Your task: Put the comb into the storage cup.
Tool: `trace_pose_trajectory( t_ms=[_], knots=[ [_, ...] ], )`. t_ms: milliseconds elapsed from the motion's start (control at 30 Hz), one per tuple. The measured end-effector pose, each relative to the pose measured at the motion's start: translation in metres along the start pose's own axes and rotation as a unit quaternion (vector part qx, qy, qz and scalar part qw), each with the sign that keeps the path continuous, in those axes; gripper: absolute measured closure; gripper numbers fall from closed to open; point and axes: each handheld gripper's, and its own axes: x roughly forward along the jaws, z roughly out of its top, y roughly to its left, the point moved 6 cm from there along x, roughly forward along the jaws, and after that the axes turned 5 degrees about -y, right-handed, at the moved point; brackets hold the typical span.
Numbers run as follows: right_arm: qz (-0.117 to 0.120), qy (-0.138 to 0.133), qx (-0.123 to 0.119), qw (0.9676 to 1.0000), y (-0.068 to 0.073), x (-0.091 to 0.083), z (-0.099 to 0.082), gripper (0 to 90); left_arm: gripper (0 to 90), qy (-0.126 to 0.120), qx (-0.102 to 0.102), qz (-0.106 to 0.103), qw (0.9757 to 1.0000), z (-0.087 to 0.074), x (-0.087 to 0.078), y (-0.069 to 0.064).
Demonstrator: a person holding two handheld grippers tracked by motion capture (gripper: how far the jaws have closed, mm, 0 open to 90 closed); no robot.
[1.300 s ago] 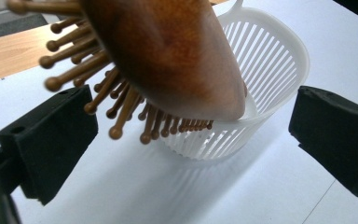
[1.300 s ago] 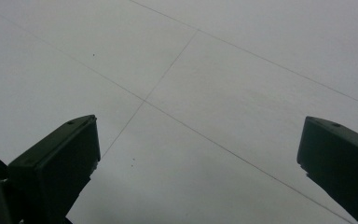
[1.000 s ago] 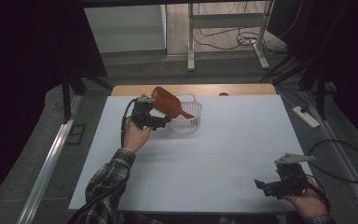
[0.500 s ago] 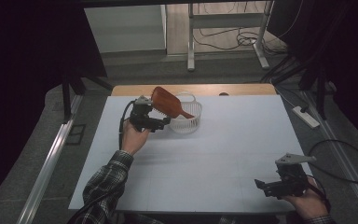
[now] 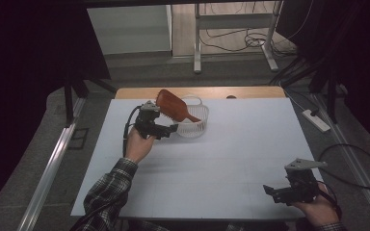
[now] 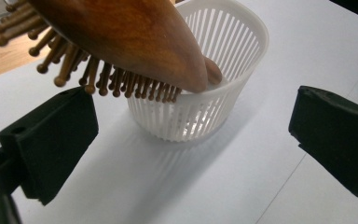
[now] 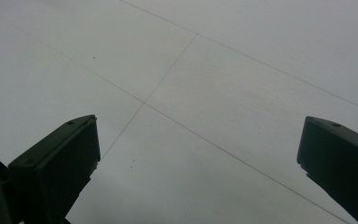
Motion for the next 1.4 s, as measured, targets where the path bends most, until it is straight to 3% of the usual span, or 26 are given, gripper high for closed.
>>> trace_pose_trajectory(
  t_ms=[600,800,1400],
  knots=[
    [-0.002,-0.001,0.0,1.0,0.0,0.0,0.0,0.0,0.0,-0.004,-0.006,-0.003,1.0,-0.007,-0.012,-0.002],
    [-0.002,-0.002,0.0,1.0,0.0,0.0,0.0,0.0,0.0,-0.002,-0.017,-0.015,0.9997,-0.01,-0.016,-0.005],
    [-0.001,-0.003,0.001,1.0,0.0,-0.001,0.0,0.0,0.0,0.006,-0.011,-0.011,0.9999,-0.019,-0.027,-0.011]
  ],
)
